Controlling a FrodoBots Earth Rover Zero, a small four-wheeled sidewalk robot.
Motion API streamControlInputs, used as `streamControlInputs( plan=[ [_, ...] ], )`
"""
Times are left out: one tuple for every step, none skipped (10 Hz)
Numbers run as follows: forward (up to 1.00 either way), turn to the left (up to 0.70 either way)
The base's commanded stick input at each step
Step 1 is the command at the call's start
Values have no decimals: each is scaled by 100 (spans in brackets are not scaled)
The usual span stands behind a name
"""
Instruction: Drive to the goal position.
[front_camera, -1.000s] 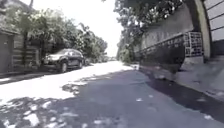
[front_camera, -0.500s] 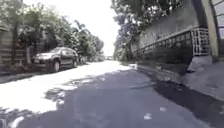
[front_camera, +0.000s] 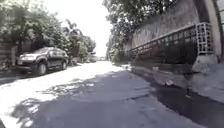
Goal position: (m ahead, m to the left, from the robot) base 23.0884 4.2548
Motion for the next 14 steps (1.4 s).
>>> streamControlInputs(
  plan=[
    [100, 1],
    [100, 1],
    [100, 1],
    [100, 1],
    [100, 1],
    [100, 1],
    [100, 1],
    [100, 1],
    [100, 1],
    [100, 1],
    [100, 1],
    [100, 1],
    [100, 1],
    [100, 1]
  ],
)
